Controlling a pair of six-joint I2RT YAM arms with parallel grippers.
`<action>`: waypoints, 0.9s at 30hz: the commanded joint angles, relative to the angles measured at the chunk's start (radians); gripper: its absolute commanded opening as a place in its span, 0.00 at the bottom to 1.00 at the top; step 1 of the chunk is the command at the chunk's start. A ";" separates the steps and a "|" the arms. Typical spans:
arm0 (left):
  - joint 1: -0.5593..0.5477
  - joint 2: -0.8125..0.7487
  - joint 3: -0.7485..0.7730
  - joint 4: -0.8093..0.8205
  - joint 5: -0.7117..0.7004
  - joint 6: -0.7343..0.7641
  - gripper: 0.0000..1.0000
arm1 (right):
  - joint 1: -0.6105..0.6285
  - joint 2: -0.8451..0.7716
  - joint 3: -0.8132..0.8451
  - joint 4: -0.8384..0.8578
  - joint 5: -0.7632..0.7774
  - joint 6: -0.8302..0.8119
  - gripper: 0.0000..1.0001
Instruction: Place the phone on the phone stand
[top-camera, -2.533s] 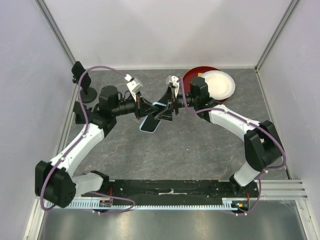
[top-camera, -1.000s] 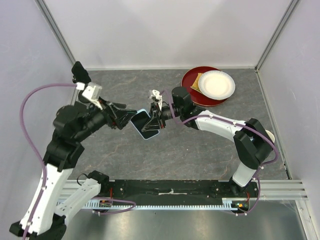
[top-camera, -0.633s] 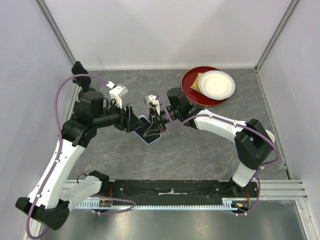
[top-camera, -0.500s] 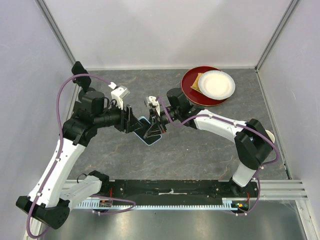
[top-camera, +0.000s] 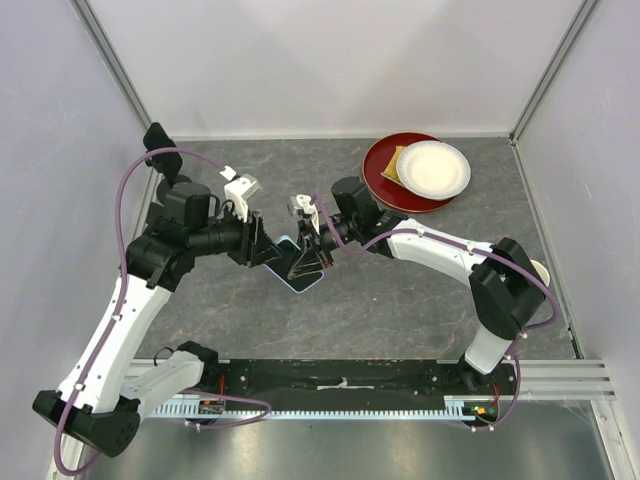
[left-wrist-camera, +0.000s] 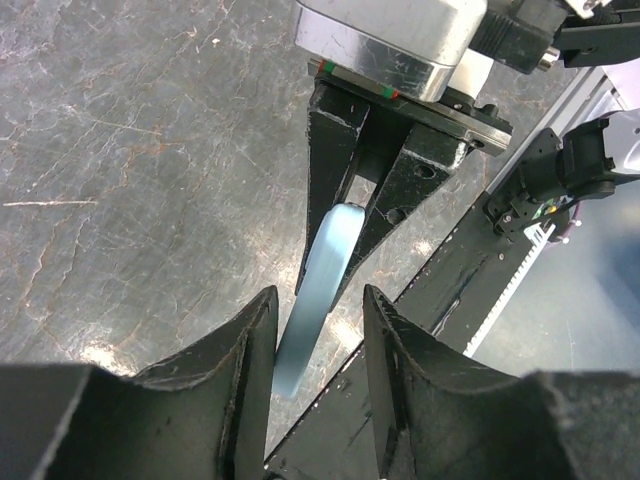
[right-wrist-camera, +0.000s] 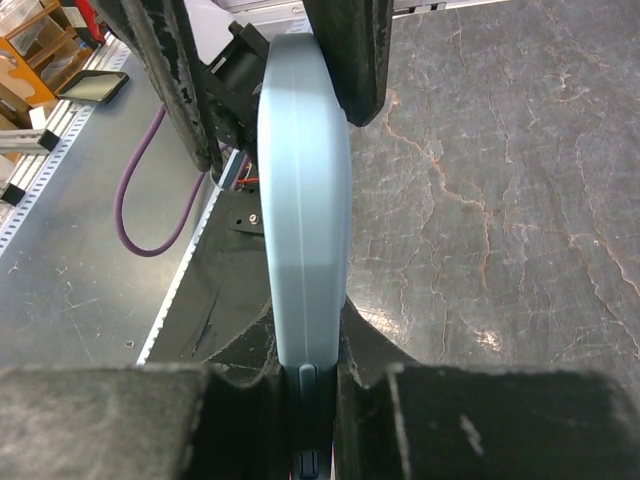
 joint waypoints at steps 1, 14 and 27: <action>-0.005 -0.066 -0.058 0.068 0.076 -0.040 0.45 | 0.002 -0.052 0.051 0.061 0.011 -0.027 0.00; -0.005 -0.249 -0.259 0.232 0.001 -0.174 0.45 | 0.000 -0.082 -0.017 0.253 0.025 0.088 0.00; -0.005 -0.298 -0.272 0.323 -0.013 -0.186 0.02 | 0.002 -0.064 -0.006 0.245 0.016 0.092 0.00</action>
